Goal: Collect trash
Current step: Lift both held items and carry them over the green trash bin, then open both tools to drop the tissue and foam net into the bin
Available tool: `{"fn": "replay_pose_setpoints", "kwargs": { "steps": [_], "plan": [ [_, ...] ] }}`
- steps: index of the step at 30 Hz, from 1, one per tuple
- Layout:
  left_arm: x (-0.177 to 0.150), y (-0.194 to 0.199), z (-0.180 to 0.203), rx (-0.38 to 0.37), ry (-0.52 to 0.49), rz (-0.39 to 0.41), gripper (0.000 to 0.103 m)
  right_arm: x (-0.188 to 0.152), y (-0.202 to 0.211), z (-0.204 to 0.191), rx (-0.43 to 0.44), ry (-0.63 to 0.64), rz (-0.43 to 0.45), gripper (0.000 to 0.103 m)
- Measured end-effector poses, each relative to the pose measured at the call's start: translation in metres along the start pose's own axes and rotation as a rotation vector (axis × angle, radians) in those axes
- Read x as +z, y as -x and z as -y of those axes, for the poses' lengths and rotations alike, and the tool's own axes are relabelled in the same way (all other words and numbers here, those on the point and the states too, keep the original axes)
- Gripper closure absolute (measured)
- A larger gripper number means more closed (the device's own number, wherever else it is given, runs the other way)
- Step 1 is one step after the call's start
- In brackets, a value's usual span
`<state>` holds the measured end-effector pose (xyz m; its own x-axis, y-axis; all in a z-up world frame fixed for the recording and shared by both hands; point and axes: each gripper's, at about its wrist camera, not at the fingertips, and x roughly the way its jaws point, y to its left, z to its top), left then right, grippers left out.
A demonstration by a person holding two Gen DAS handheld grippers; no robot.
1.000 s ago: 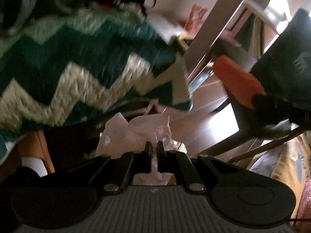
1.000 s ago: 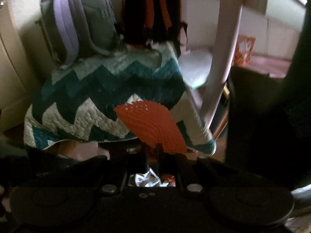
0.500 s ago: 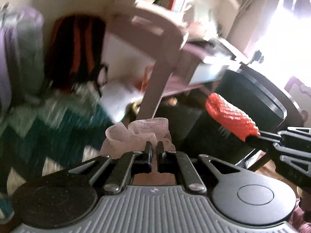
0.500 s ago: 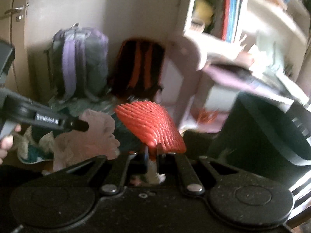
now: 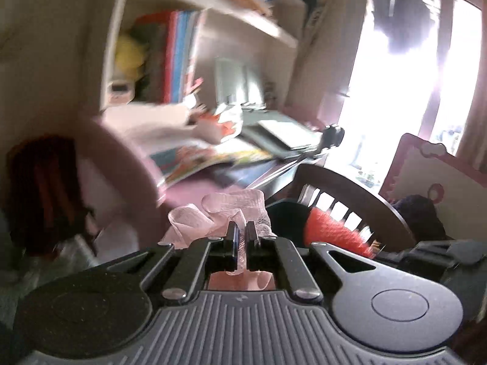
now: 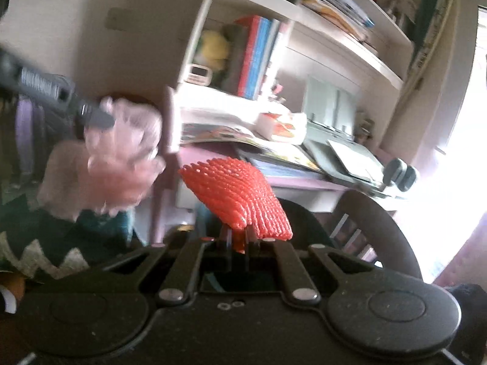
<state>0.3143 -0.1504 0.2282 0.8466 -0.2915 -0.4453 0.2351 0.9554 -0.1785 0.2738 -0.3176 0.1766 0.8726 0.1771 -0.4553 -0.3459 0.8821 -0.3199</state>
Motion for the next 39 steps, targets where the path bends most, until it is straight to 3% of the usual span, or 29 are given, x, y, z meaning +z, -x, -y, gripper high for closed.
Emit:
{"fn": "replay_pose_setpoints", "kwargs": {
  "steps": [6, 14, 20, 26, 28, 31, 33, 34, 39],
  "plan": [
    [0.023, -0.042, 0.058, -0.050, -0.071, 0.005, 0.099, -0.017, -0.021, 0.028, -0.012, -0.020, -0.080, 0.096],
    [0.009, -0.112, 0.105, -0.067, -0.131, -0.075, 0.099, -0.035, -0.049, 0.043, 0.053, 0.011, -0.216, 0.096],
    [-0.019, -0.156, 0.112, -0.037, -0.164, -0.179, 0.098, -0.041, -0.066, 0.045, 0.054, 0.032, -0.250, 0.094],
    [-0.041, -0.183, 0.103, -0.020, -0.159, -0.276, 0.098, -0.043, -0.073, 0.049, 0.059, 0.015, -0.254, 0.085],
    [-0.044, -0.185, 0.102, -0.019, -0.154, -0.288, 0.096, -0.043, -0.071, 0.048, 0.059, 0.008, -0.247, 0.077],
    [-0.046, -0.184, 0.099, -0.027, -0.130, -0.297, 0.083, -0.042, -0.073, 0.051, 0.063, -0.001, -0.241, 0.072],
    [-0.046, -0.178, 0.097, -0.033, -0.120, -0.284, 0.058, -0.042, -0.070, 0.052, 0.072, -0.012, -0.238, 0.070],
    [-0.046, -0.174, 0.096, -0.030, -0.114, -0.275, 0.053, -0.042, -0.068, 0.052, 0.072, -0.017, -0.236, 0.070],
    [-0.046, -0.150, 0.095, -0.039, -0.125, -0.253, 0.050, -0.041, -0.055, 0.052, 0.076, -0.053, -0.217, 0.066]
  ]
}}
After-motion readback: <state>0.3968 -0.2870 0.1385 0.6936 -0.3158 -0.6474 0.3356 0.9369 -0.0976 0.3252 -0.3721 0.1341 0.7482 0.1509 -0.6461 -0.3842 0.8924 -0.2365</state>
